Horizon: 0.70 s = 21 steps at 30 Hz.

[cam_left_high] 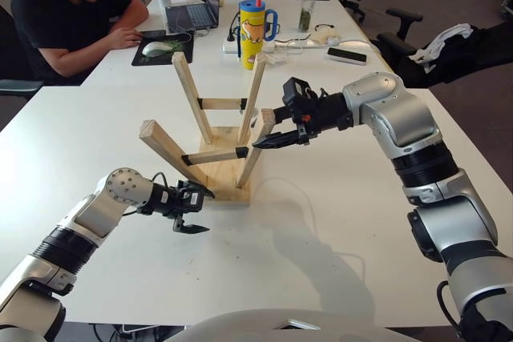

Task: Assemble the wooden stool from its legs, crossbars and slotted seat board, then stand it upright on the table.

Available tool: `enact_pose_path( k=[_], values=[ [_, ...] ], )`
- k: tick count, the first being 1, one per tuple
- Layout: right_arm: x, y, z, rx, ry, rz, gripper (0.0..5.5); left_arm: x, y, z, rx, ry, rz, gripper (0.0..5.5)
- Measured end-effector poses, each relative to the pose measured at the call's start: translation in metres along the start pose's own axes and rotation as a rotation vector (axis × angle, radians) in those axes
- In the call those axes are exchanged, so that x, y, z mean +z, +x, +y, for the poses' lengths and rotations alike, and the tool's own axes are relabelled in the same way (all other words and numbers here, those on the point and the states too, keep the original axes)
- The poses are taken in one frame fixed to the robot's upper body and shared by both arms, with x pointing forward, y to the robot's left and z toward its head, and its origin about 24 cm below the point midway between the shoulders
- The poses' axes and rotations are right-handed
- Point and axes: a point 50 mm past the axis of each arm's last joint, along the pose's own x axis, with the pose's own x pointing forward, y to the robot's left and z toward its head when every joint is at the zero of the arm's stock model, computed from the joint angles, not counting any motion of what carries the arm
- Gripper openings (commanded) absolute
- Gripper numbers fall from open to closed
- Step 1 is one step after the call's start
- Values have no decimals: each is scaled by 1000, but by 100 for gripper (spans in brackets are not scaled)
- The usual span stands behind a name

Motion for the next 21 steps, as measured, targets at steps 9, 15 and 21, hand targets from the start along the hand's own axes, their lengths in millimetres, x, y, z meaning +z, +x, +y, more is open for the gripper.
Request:
enact_pose_path(
  k=[9,15,21],
  values=[
    [-6,-2,-2,-135,101,-2,207,-7,14,2,211,-112,-105,419],
    [-4,6,-3,-189,129,-19,207,18,39,-16,348,-128,-295,341],
    [-4,7,-3,-203,133,-31,207,67,-22,-9,943,156,-515,246]
  ],
)
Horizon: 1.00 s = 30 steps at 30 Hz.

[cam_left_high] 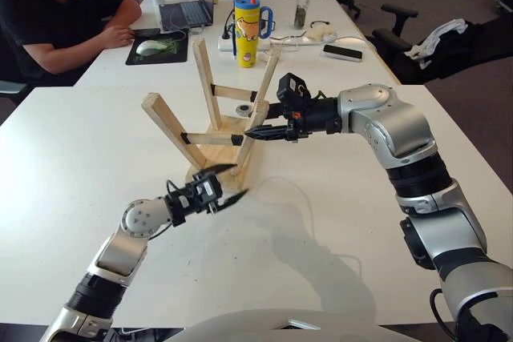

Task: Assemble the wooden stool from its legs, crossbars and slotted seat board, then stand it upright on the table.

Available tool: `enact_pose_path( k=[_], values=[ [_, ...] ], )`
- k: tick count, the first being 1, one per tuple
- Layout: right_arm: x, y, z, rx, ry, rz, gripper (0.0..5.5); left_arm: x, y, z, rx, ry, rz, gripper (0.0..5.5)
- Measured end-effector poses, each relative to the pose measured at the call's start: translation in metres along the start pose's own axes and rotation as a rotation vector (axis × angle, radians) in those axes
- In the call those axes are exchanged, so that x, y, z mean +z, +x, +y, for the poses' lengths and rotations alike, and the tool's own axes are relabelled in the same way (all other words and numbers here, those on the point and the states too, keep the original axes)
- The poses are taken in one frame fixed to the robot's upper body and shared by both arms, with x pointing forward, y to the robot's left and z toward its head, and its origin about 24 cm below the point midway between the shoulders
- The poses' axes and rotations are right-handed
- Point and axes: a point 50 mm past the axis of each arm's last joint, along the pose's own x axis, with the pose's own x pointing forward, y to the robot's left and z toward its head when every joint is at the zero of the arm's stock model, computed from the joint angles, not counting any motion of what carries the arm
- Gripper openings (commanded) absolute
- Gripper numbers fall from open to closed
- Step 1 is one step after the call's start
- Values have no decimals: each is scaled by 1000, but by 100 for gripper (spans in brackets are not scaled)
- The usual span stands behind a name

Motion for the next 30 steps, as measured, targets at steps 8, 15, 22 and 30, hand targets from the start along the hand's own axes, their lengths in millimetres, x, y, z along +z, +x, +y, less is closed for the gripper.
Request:
enact_pose_path(
  k=[8,15,22,30],
  values=[
    [-4,-4,0,-26,23,-2,207,53,17,59,397,513,-51,128],
    [0,2,-2,-4,23,3,207,9,59,14,44,670,281,6],
    [3,10,-4,9,4,-4,207,-12,49,1,-20,660,385,0],
    [2,9,-4,8,-34,-46,207,20,60,29,301,420,217,0]
  ],
)
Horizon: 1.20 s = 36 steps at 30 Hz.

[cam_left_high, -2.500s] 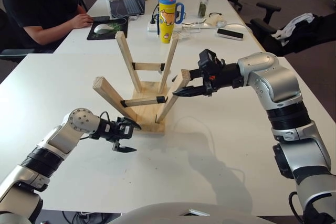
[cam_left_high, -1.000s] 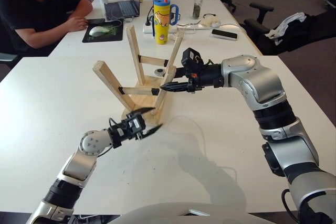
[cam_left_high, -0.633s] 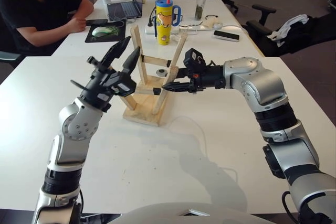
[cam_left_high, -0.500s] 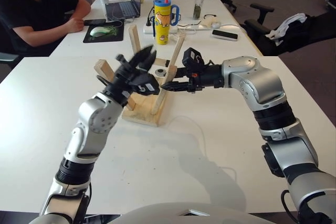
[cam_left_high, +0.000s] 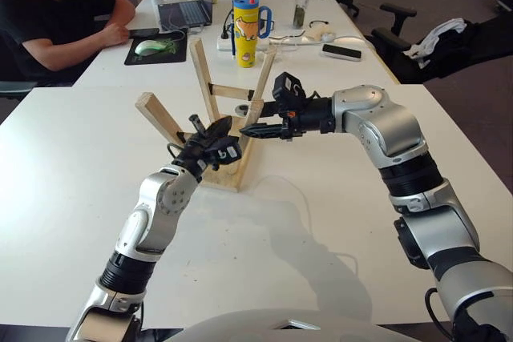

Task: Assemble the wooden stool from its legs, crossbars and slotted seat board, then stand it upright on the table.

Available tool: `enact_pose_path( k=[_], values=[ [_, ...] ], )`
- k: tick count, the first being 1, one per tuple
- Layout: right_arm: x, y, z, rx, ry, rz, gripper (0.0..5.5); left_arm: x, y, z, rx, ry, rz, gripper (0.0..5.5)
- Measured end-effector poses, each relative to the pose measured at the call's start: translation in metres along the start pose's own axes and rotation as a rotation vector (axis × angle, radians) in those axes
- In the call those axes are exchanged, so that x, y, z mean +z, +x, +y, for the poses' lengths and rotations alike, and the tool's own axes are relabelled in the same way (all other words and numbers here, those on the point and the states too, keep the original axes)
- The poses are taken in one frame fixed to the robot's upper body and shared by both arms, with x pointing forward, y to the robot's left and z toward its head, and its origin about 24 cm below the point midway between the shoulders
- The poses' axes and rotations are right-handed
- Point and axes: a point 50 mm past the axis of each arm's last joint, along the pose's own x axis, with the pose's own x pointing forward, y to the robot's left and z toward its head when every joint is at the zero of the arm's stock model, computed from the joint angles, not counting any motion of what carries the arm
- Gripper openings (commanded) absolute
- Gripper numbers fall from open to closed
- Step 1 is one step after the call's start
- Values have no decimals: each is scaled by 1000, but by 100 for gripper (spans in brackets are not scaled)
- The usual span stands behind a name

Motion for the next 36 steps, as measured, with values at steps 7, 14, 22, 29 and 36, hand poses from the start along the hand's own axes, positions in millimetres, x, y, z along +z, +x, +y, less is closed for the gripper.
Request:
enact_pose_path(
  k=[7,14,22,29,36],
  values=[
    [-4,-2,0,-10,-14,-81,207,0,-2,72,343,-116,12,0],
    [-5,-7,3,-15,-33,-136,207,-46,-30,142,656,-233,189,0],
    [-4,-6,4,-19,-31,-124,207,-77,-57,85,506,-468,402,0],
    [-4,-10,0,-22,-39,-108,207,-56,-52,16,207,-649,440,0],
    [3,3,-5,37,-78,-97,207,-8,-32,-20,-130,-657,239,0]
  ],
)
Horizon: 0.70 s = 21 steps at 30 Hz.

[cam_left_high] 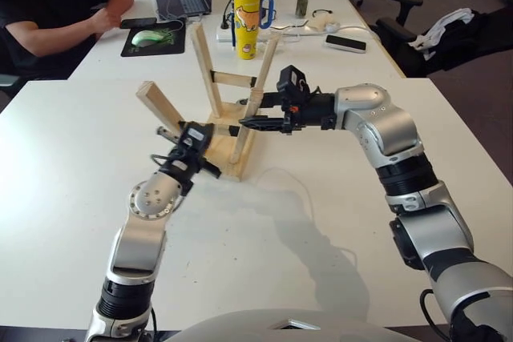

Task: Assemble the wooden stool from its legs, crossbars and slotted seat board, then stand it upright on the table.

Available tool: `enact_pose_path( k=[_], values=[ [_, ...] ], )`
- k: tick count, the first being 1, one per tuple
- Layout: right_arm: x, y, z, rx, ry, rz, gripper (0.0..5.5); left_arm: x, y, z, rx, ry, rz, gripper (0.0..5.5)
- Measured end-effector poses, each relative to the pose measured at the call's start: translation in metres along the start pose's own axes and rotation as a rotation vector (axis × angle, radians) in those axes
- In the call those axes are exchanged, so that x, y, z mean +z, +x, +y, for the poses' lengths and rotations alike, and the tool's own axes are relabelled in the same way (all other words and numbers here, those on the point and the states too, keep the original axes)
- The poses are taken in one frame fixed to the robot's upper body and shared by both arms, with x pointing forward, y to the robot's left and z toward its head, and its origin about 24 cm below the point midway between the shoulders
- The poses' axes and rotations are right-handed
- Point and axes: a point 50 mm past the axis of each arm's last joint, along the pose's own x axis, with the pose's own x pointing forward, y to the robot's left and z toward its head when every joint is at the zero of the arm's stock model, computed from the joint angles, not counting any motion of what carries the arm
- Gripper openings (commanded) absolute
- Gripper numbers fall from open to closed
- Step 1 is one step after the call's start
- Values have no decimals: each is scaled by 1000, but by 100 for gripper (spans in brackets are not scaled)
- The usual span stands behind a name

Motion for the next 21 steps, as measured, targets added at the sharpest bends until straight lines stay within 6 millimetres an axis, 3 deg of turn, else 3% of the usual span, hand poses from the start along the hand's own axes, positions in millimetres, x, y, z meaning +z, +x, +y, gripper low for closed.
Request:
enact_pose_path(
  k=[9,15,17,21],
  values=[
    [-6,-10,-5,-13,13,0,207,-15,-9,1,-26,59,29,0],
    [-6,-16,-6,6,8,4,207,26,-26,-4,-62,120,-422,0],
    [-6,-17,-7,14,9,15,207,30,-37,-2,-54,193,-523,0],
    [-6,-18,-10,21,13,25,207,-13,-55,-11,-128,201,-431,0]
  ],
)
